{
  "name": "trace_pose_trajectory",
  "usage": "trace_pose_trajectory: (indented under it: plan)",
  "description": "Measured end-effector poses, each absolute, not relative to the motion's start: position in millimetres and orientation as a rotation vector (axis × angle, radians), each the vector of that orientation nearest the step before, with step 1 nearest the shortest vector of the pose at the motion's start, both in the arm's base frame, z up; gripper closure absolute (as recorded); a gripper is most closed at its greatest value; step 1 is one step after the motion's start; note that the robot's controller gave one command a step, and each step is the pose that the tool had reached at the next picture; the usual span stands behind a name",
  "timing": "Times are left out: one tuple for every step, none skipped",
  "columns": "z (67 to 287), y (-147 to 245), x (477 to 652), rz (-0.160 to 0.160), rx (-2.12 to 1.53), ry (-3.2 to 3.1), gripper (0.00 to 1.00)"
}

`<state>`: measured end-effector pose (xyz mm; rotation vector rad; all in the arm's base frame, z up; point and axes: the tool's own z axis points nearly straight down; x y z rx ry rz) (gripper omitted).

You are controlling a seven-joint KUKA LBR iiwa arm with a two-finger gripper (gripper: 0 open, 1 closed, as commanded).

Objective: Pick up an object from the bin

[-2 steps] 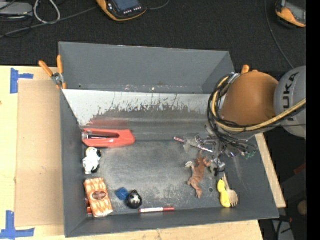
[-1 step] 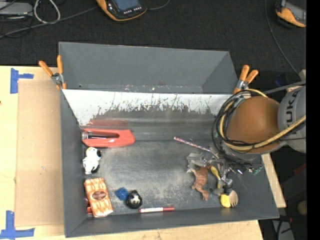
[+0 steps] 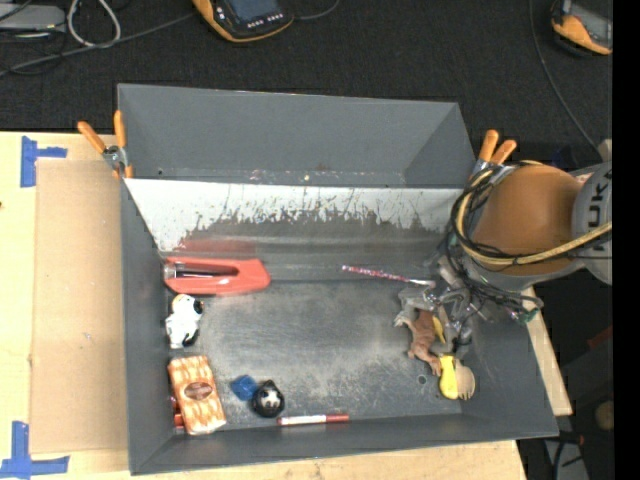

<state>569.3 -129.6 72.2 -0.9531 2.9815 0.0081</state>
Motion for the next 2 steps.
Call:
trace_pose_trajectory:
  plan:
    - [72.3, -129.6, 569.3, 0.008, -0.952, 2.982, 1.00]
    - [142.1, -130.2, 562.2, 0.013, -0.994, 2.973, 1.00]
